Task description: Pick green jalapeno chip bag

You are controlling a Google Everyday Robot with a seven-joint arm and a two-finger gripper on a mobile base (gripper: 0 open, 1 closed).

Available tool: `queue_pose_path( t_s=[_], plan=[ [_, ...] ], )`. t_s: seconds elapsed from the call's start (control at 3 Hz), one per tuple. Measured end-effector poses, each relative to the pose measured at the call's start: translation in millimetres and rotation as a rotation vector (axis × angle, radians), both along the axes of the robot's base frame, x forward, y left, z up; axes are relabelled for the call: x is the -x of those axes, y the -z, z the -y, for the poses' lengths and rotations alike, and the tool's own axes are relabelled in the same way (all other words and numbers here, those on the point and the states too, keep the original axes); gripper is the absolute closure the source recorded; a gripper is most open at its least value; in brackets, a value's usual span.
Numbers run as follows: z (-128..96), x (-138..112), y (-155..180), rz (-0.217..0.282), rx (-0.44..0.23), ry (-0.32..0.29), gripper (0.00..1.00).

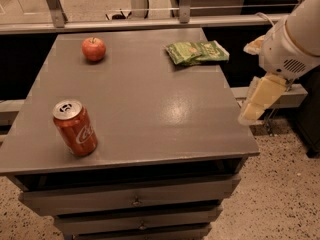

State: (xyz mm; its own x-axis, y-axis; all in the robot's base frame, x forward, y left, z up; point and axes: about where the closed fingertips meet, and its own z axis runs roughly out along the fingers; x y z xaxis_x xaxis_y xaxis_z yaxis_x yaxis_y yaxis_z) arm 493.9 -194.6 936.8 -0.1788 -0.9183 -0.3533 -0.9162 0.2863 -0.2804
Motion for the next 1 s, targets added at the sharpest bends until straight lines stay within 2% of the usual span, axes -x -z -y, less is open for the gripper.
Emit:
queue_pose_path(
  t_s=[0.33,1.0],
  plan=[
    [-12,-55,18,0.043,-0.113,0.001,0.00],
    [-32,-154,33,0.080,-0.353,0.033,0.00]
  ],
)
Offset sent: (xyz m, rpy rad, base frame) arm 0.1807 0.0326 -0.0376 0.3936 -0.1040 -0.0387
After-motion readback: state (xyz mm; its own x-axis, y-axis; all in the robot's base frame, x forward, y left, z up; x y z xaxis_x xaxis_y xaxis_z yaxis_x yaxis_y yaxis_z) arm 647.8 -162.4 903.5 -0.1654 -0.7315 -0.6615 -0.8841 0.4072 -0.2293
